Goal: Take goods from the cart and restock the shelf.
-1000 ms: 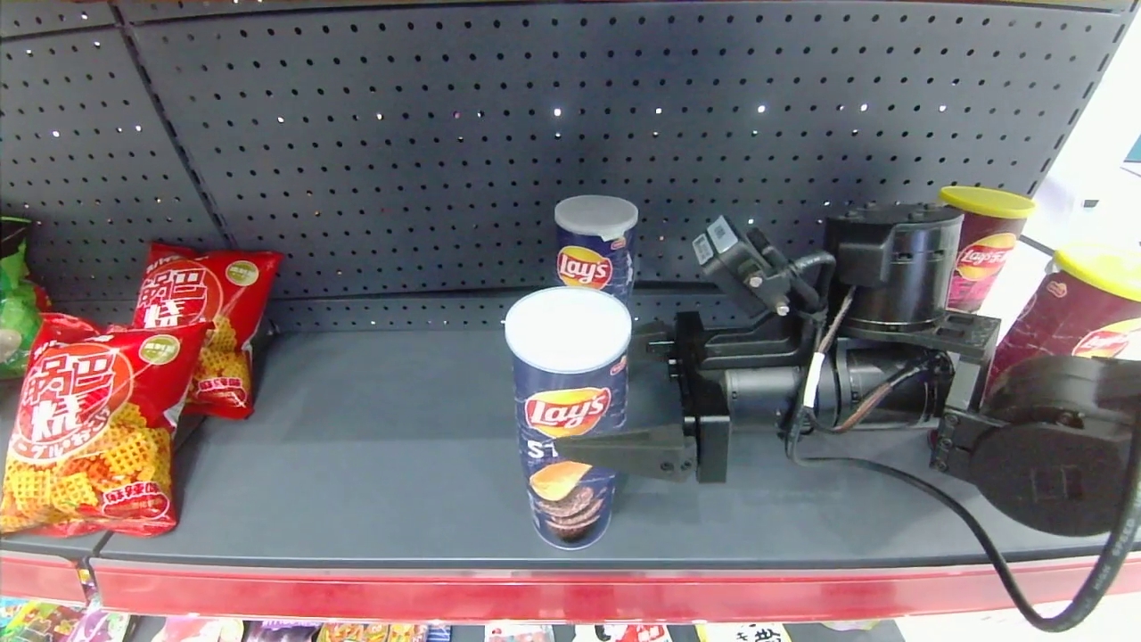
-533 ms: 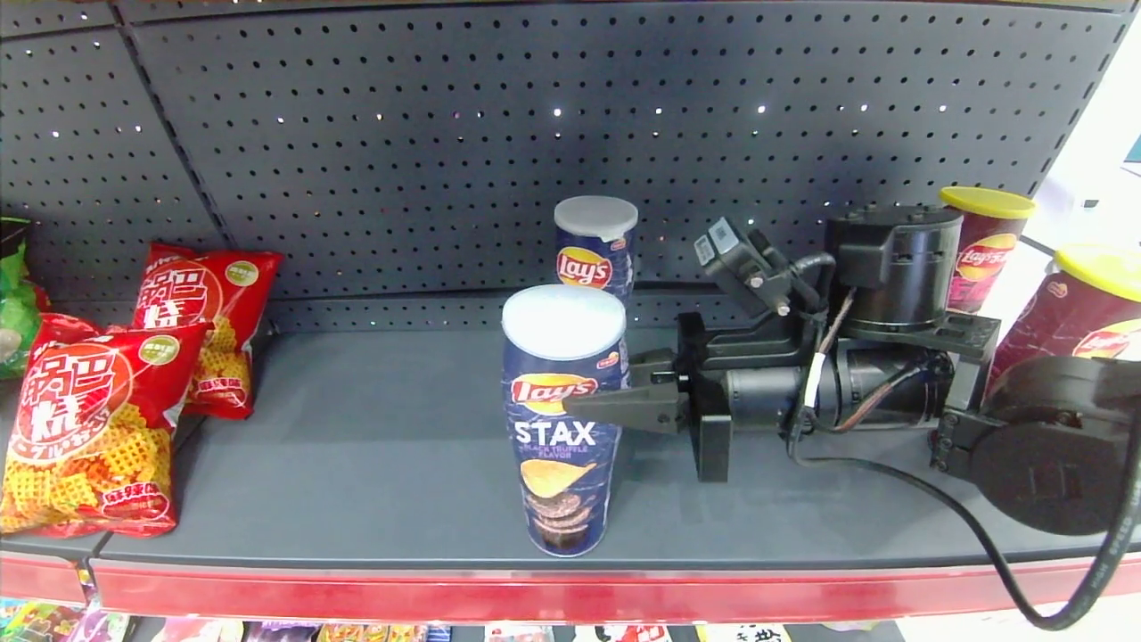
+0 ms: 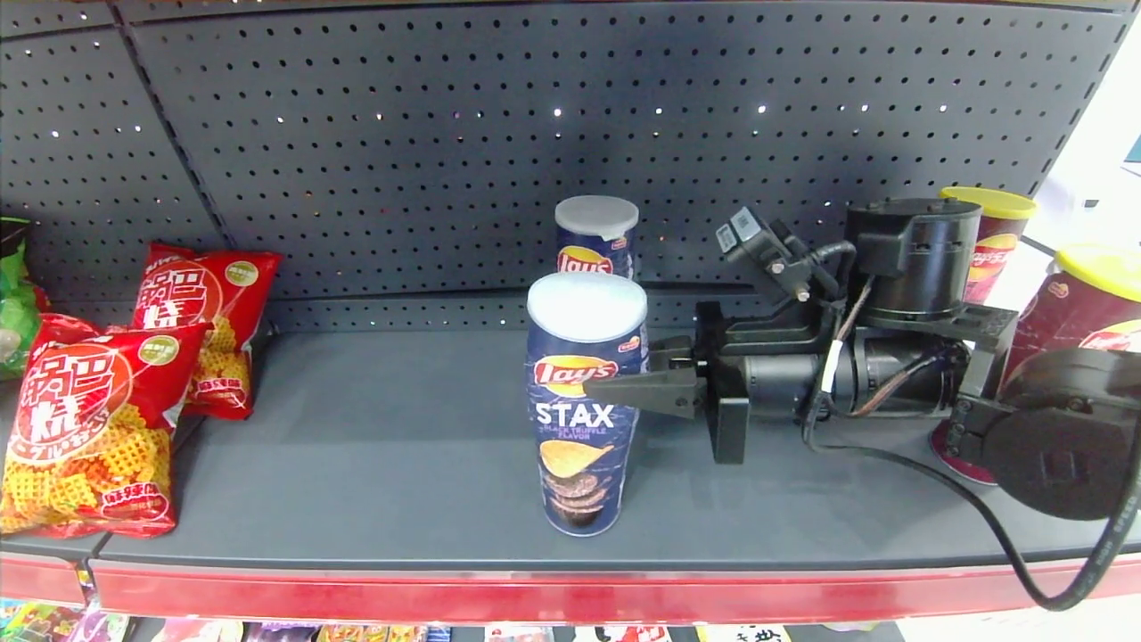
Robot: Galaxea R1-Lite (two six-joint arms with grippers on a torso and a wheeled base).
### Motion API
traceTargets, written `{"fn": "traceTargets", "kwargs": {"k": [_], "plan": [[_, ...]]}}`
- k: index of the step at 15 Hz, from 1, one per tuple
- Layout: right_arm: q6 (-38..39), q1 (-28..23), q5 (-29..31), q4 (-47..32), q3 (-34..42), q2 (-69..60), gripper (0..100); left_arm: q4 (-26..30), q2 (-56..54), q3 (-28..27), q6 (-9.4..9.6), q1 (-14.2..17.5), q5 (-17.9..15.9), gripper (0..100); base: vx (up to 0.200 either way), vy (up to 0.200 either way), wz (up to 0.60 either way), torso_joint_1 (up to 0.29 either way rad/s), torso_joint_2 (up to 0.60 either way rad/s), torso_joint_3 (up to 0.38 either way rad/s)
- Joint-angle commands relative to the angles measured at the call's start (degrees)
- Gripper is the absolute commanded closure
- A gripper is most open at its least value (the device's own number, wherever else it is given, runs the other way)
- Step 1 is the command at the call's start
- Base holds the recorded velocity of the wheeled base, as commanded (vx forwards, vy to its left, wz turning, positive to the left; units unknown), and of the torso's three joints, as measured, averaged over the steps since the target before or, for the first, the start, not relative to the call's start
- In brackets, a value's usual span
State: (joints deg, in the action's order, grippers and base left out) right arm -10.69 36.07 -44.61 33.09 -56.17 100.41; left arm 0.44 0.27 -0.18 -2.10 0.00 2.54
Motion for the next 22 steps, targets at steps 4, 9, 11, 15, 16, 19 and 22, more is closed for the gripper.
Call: {"fn": "traceTargets", "kwargs": {"k": [4,9,11,15,16,19,22], "plan": [[-0.21,-0.04,-0.04,0.05,1.51,-1.01,100,0.00,0.08,0.01,-0.01,0.00,0.01,0,0.000,0.000,0.00,0.000,0.00,0.000],[-0.65,-0.12,-0.04,0.05,3.09,-1.36,100,0.00,0.08,0.01,-0.01,0.00,0.01,0,0.000,0.000,0.00,0.000,0.00,0.000],[-0.82,-0.12,0.04,0.14,3.53,-1.36,0,0.00,0.08,0.01,-0.01,0.00,0.01,0,0.000,0.000,0.00,0.000,0.00,0.000],[-1.00,-0.04,0.04,0.05,3.53,-1.45,0,0.00,0.08,0.01,-0.10,0.00,0.01,0,0.000,0.000,0.00,0.000,0.00,0.000],[-1.00,-0.04,0.04,0.05,3.53,-1.62,0,0.00,0.08,0.01,-0.01,0.00,0.01,0,0.000,0.000,0.00,0.000,0.00,0.000],[-1.00,-0.12,0.13,-0.04,4.67,-3.03,0,0.00,0.08,0.01,-0.01,0.00,0.01,0,0.000,0.000,0.00,0.000,0.00,0.000],[-1.00,-2.15,0.04,-0.04,7.31,-7.07,0,0.00,0.08,0.01,-0.01,0.00,0.01,0,0.000,0.000,0.00,0.000,0.00,0.000]]}}
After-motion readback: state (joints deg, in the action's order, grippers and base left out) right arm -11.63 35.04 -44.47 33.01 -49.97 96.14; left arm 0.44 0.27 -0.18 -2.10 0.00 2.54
